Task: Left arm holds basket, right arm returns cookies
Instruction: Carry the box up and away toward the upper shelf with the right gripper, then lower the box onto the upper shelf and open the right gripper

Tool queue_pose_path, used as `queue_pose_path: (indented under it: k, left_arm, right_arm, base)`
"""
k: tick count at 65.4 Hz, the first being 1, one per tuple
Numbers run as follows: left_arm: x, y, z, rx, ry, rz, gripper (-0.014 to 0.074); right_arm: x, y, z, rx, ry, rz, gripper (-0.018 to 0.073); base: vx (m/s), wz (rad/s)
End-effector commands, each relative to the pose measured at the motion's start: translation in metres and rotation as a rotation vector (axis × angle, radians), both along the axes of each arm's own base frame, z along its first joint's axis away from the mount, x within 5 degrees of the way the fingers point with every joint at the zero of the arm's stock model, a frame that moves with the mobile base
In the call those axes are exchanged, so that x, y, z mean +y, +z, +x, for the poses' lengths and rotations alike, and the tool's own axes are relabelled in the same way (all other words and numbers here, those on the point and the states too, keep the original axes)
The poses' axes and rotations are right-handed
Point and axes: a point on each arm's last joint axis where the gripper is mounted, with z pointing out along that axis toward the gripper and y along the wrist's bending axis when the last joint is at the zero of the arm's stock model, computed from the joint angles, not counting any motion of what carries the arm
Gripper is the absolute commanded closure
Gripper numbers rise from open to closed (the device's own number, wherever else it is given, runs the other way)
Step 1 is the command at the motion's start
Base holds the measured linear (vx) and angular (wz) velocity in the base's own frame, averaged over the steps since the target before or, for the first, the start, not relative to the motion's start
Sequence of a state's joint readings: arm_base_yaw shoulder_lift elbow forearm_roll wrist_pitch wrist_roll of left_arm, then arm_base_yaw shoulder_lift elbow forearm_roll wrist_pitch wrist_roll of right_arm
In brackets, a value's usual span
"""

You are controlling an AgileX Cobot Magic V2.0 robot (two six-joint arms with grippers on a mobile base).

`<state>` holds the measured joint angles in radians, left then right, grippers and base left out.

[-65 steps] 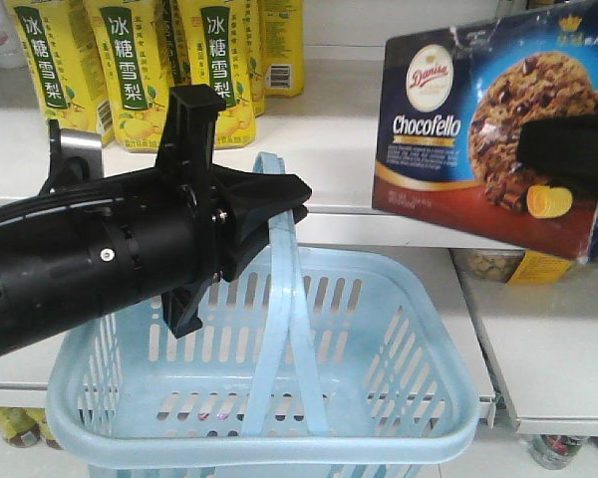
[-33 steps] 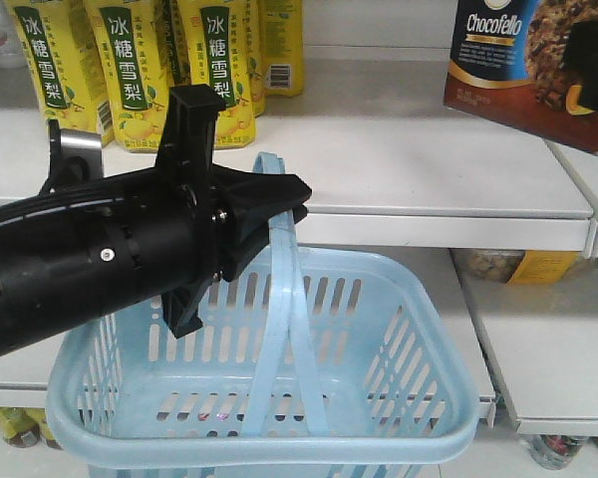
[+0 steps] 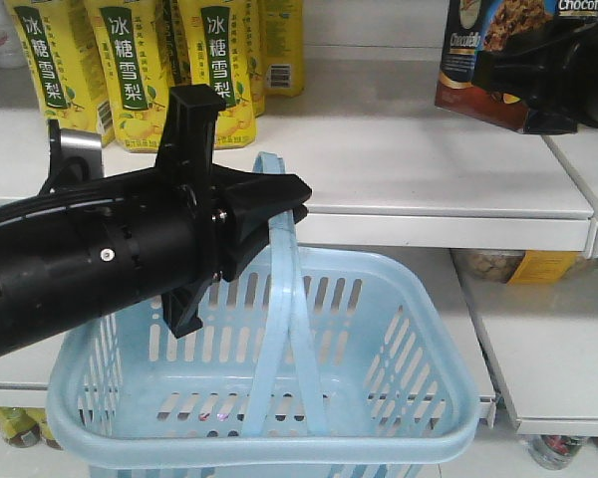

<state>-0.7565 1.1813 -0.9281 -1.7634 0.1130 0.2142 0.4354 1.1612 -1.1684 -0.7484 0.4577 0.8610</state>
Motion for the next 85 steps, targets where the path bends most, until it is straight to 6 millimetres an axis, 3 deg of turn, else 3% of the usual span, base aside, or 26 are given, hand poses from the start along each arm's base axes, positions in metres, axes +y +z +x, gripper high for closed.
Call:
queue_pose_path:
  k: [1, 36, 67, 79, 85]
  left_arm:
    - [0.007, 0.023, -0.002, -0.065, 0.027, -0.036, 0.0599]
    - [0.007, 0.023, -0.002, -0.065, 0.027, -0.036, 0.0599]
    - [0.007, 0.023, -0.002, -0.065, 0.027, -0.036, 0.0599]
    - [0.007, 0.023, -0.002, -0.065, 0.027, -0.036, 0.0599]
    - [0.007, 0.023, -0.002, -0.065, 0.027, -0.036, 0.0599]
  right_arm:
    - [0.003, 0.017, 0.005, -0.132, 0.051, -0.008, 0.0565]
    - [0.024, -0.025, 0.048, -0.025, 0.087, -0.08, 0.0565]
    - [0.027, -0.034, 0.055, 0.004, 0.084, -0.094, 0.0559]
    - [0.027, -0.034, 0.055, 0.004, 0.084, -0.094, 0.0492]
    - [0.027, -0.034, 0.055, 0.003, 0.084, -0.094, 0.0415]
  base:
    - [0.0, 0.0]
    - [0.0, 0.0]
    - [0.0, 0.0]
    - [0.0, 0.0]
    - [0.0, 0.0]
